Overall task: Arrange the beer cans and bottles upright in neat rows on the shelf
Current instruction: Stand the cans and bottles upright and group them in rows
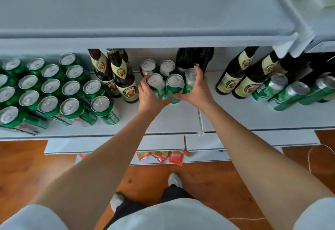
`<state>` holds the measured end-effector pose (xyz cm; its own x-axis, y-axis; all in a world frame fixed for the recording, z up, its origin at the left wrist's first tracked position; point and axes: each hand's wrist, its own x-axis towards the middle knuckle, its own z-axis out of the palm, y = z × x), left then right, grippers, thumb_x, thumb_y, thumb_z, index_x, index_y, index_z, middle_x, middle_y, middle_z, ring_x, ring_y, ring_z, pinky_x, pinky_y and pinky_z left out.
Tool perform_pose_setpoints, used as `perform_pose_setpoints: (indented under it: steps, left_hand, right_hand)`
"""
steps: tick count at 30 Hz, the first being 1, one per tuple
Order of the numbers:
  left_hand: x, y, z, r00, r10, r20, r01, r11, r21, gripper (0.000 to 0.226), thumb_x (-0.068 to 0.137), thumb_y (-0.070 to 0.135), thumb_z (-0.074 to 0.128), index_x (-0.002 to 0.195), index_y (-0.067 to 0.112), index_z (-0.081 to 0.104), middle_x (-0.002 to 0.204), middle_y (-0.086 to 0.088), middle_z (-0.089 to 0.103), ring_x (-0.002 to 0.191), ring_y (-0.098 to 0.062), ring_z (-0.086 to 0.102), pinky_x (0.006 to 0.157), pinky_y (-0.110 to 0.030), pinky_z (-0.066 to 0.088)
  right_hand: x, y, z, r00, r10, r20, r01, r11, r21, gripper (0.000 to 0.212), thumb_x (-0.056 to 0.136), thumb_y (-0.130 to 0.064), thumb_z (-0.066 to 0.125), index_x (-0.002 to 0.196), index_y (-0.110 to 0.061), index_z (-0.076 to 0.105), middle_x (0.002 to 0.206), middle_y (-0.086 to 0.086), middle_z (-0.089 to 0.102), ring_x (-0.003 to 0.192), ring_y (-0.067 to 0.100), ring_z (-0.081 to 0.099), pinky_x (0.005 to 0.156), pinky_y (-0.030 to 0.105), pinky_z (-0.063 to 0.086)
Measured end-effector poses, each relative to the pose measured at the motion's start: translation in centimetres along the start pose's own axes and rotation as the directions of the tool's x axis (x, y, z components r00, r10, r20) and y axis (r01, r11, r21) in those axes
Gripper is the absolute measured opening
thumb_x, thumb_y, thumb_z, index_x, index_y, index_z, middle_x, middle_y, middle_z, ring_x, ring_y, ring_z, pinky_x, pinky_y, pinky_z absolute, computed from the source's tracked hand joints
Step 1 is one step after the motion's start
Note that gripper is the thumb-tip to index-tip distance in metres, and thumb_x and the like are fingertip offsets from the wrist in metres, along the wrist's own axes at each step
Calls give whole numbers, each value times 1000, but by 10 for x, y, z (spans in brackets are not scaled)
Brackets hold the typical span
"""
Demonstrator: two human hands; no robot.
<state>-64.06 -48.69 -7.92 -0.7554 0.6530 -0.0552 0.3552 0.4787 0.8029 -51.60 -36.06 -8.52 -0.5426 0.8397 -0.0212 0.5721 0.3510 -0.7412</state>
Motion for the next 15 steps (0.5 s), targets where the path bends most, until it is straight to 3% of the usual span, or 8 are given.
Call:
perform_pose_setpoints:
  steps: [5, 10, 12, 15]
  left_hand:
    - [1, -10, -4, 1000, -16, -26, 17, 998, 54, 94, 61, 38, 90, 135, 7, 40, 132, -9, 44, 126, -26, 42, 108, -38, 37]
    - [-13, -7, -6, 995, -67, -72, 77, 988, 137, 74, 66, 45, 86, 125, 18, 51, 118, -7, 57, 104, -26, 56, 83, -33, 46]
    - [-21, -5, -4, 996, -54, -72, 66, 985, 160, 70, 67, 47, 84, 121, 18, 52, 114, -5, 59, 100, -24, 58, 78, -32, 46]
    - [-28, -2, -2, 999, 26, 33, -30, 989, 147, 66, 65, 45, 85, 117, 19, 55, 111, -1, 61, 100, -20, 58, 80, -31, 48]
  right_hand:
    - [-6, 11, -12, 998, -59, -9, 59, 998, -33, 108, 52, -50, 91, 138, -23, 32, 127, 12, 45, 110, 27, 52, 89, 38, 48]
    - [-19, 19, -22, 995, -93, -32, 87, 983, -163, 80, 58, -67, 78, 117, -21, 51, 109, 4, 57, 96, 21, 58, 75, 35, 51]
    - [-23, 17, -22, 993, -114, -10, 111, 980, -162, 71, 61, -61, 79, 115, -23, 52, 108, 0, 59, 95, 20, 59, 74, 35, 51]
    - [-30, 11, -23, 990, -134, 50, 141, 977, -163, 65, 66, -51, 80, 116, -25, 48, 111, -6, 62, 96, 19, 59, 75, 37, 51]
